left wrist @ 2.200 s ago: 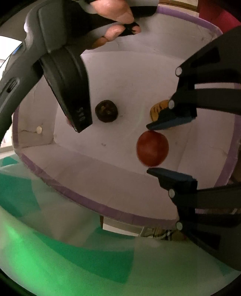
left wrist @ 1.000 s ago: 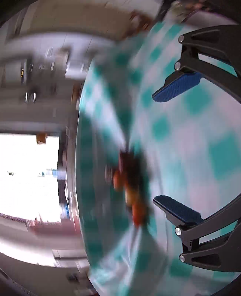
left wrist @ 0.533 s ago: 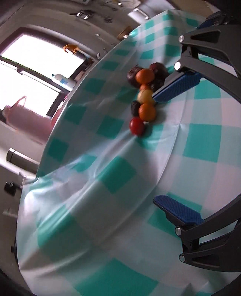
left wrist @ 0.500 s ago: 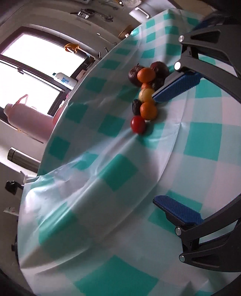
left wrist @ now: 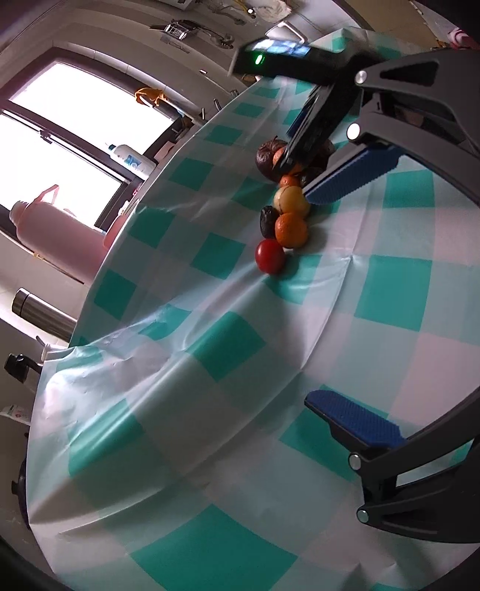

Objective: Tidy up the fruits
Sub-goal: 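Grasp an orange with the right tool, then lift the orange with the right tool while the left tool grasps a red apple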

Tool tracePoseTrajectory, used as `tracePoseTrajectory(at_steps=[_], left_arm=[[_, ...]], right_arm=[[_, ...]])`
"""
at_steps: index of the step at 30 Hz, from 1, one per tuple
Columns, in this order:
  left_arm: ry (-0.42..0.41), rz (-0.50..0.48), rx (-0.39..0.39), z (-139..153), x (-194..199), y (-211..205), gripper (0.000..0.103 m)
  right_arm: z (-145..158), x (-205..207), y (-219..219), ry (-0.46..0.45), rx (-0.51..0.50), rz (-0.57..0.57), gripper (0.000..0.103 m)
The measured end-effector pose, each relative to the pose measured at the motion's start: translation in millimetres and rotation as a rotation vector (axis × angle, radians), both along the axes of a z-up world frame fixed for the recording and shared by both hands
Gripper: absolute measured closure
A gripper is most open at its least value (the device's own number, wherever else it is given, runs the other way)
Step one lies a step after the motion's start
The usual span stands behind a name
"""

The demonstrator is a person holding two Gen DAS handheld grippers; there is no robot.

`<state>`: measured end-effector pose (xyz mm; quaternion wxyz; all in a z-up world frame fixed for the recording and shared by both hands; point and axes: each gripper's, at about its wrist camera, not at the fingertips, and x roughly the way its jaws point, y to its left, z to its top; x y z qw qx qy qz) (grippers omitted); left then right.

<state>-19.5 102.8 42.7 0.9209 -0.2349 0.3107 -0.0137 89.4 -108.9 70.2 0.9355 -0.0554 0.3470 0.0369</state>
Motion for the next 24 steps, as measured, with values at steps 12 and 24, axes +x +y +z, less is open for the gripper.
tracePoseTrajectory(at_steps=[12, 24], left_arm=[[0.011, -0.012, 0.029, -2.3, -0.4, -7.8, 0.002], [0.026, -0.170, 0.121, -10.5, 4.2, -41.5, 0.002]], right_arm=[[6.1, -35.5, -15.5, -0.058, -0.001, 0.014, 0.060], [-20.4, -107.2, -141.0, 0.036, 0.211, -0.190, 0.059]])
